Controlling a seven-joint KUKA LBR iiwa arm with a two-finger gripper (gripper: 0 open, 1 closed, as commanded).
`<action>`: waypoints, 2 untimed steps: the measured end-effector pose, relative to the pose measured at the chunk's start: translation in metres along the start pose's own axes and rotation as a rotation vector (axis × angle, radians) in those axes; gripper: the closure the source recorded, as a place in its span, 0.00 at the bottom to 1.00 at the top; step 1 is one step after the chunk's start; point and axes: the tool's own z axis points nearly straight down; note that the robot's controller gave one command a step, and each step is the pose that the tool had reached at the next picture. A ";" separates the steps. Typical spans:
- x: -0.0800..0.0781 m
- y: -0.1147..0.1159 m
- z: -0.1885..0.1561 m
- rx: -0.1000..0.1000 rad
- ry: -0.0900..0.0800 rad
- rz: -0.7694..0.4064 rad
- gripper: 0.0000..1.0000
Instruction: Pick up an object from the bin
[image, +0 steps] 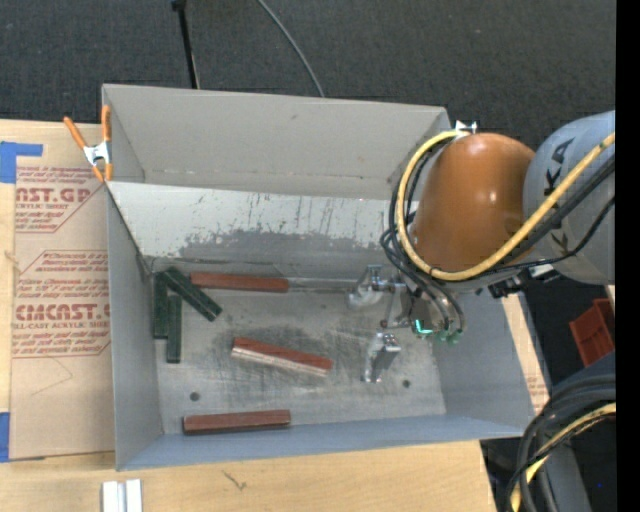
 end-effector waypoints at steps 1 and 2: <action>-0.002 0.000 -0.004 0.000 -0.008 0.000 0.00; -0.017 0.036 0.048 0.001 -0.012 -0.109 0.00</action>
Offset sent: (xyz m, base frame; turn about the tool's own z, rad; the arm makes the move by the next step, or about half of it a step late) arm 0.0401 0.0963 -0.1399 -0.2956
